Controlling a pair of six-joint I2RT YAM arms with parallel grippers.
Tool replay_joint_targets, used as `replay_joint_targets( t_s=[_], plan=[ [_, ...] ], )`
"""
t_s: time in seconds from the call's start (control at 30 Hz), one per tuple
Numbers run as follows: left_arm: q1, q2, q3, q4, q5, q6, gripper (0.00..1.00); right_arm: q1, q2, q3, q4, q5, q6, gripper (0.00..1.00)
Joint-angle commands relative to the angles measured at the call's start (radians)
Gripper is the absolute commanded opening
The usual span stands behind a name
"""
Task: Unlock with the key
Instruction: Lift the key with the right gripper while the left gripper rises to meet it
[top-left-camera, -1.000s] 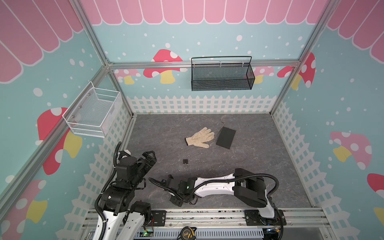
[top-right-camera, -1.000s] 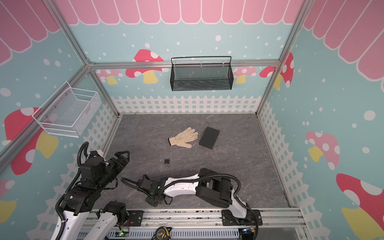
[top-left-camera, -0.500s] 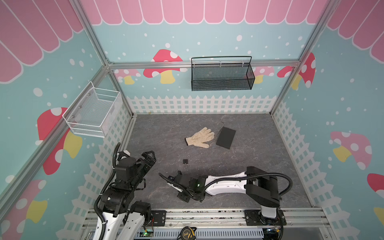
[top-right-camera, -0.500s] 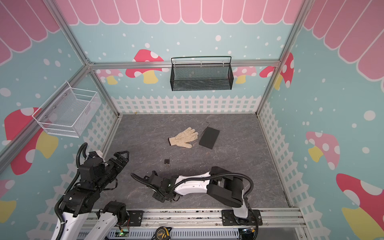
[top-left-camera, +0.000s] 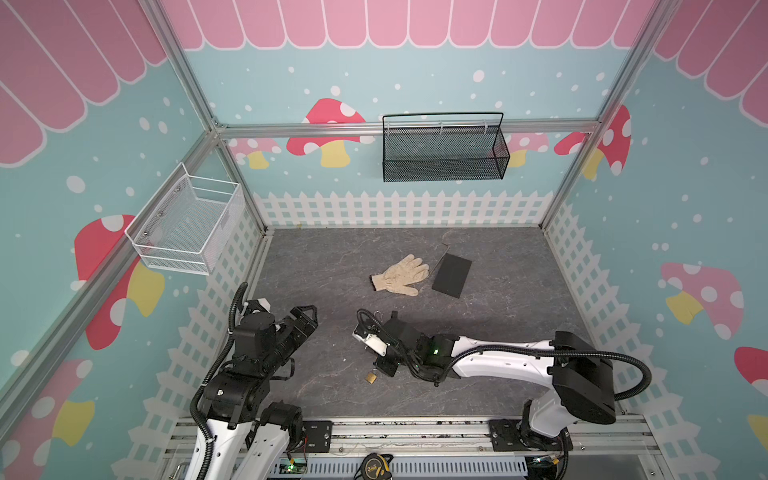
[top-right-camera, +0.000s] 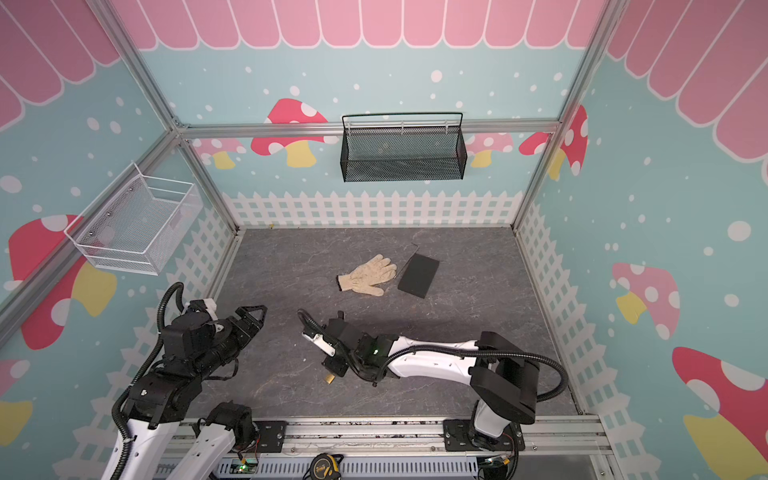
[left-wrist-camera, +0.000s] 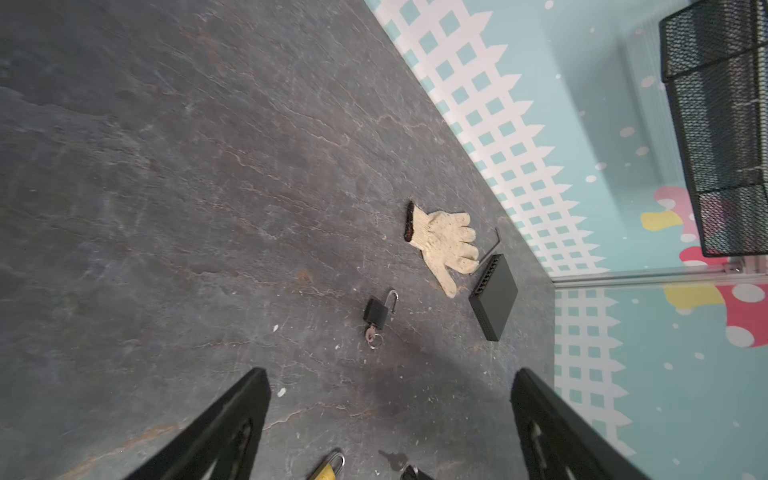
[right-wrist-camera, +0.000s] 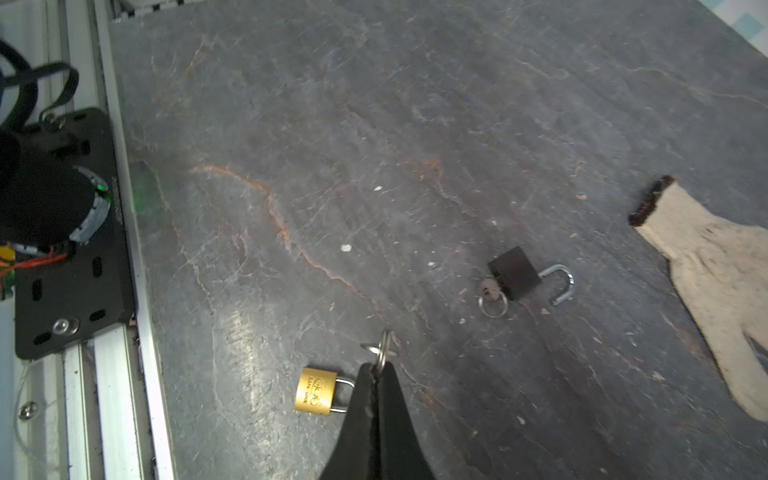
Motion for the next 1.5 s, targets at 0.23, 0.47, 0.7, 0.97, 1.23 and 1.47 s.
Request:
replay_joint_targets(
  t_s=[0.23, 0.47, 0.7, 0.97, 1.23, 1.47],
  plan=[
    [-0.137, 0.102, -0.113, 0.468, 0.12, 0.108, 0.81, -0.129, -0.151, 0.149, -0.198, -0.167, 0.134, 0.0],
    [-0.394, 0.148, -0.163, 0.681, -0.005, 0.316, 0.78, -0.248, -0.182, 0.234, -0.31, -0.268, 0.2, 0.0],
    [-0.465, 0.213, -0.271, 0.98, 0.021, 0.499, 0.7, -0.326, -0.214, 0.288, -0.398, -0.347, 0.22, 0.0],
    [-0.541, 0.332, -0.28, 1.191, 0.025, 0.682, 0.58, -0.357, -0.241, 0.323, -0.453, -0.413, 0.211, 0.0],
    [-0.574, 0.464, -0.252, 1.327, 0.074, 0.754, 0.49, -0.37, -0.243, 0.338, -0.456, -0.443, 0.217, 0.0],
    [-0.584, 0.538, -0.217, 1.356, 0.107, 0.771, 0.33, -0.373, -0.233, 0.348, -0.454, -0.44, 0.222, 0.0]
  ],
)
